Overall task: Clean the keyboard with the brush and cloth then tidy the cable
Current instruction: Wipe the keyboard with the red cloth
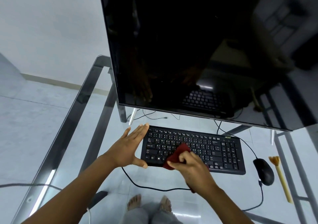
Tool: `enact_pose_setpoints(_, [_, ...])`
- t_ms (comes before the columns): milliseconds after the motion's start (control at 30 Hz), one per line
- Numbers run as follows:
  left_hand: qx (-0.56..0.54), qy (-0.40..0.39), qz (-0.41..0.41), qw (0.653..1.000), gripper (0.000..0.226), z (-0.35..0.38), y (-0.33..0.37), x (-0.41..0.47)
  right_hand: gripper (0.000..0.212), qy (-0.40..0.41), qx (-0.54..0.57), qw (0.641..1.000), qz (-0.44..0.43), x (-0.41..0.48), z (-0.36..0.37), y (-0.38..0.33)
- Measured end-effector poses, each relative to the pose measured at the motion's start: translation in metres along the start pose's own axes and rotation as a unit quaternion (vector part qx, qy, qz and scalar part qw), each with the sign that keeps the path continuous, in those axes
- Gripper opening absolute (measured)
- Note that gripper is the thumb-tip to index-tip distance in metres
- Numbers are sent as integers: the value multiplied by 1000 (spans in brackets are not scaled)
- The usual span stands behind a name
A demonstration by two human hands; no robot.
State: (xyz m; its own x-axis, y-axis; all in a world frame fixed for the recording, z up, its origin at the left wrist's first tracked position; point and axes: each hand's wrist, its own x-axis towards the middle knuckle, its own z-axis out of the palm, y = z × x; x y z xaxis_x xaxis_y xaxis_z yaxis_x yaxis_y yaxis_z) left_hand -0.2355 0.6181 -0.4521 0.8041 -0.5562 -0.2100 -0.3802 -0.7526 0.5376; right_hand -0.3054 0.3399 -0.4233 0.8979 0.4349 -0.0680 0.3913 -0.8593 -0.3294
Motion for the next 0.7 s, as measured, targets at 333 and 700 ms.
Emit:
enact_pose_setpoints(333, [16,-7,-32,999,135,4,3,-2,31,121,138,980,72,68,33,-66])
enact_pose_setpoints(700, [70,-3,-54,996,135,3,4,-1,26,73,138,982,108,68,32,-68])
